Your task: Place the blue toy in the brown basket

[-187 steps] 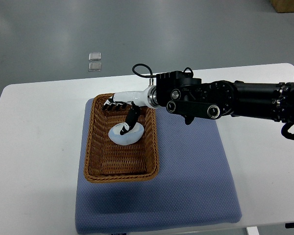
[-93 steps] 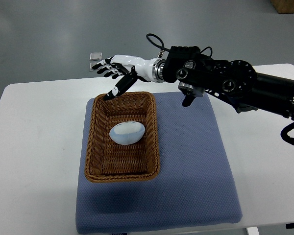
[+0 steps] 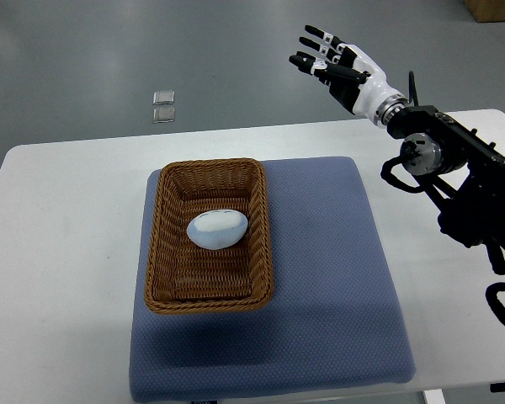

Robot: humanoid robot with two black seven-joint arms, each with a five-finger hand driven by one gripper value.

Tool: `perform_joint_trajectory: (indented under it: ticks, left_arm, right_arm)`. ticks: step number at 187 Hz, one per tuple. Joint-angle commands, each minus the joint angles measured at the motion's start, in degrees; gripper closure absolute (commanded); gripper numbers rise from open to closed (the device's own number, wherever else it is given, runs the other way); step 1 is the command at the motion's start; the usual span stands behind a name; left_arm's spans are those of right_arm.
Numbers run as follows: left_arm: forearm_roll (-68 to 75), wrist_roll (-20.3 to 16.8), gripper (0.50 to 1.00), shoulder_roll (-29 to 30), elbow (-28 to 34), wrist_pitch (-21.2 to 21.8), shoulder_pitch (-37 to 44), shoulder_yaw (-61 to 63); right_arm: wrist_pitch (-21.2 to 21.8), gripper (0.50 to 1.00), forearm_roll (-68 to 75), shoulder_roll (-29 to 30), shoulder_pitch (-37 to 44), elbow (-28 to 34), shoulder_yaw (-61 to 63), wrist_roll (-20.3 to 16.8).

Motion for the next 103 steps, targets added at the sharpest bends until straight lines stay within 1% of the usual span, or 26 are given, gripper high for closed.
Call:
perform_joint_trajectory:
  ticks: [1,25,50,77,103]
  left_arm:
    - [0.1,0.0,0.5,0.0,-0.1,0.0,0.0,0.1]
    - [0.1,0.0,0.5,0.0,-0.1,0.0,0.0,0.1]
    - [0.0,0.0,0.5,0.0,0.0,0.0,0.0,0.1]
    - [0.0,0.0,0.5,0.0,0.0,0.0,0.0,0.1]
    - [0.1,0.0,0.5,0.0,-0.1,0.0,0.0,0.1]
  right_arm:
    - [0.2,0.591,5.1,3.0,-3.4,-1.6,4.5,2.3]
    - [0.8,0.591,9.5,4.0,-5.6,-3.0,4.8,5.2]
    - [1.2,0.591,10.4,5.7,-7.7,-3.3,5.1,8.0]
    - [3.1,0.591,10.4,5.7,-8.6,-3.7,5.1,9.4]
    - [3.1,0.591,10.5,5.6,-8.7,-4.3,5.2,9.6]
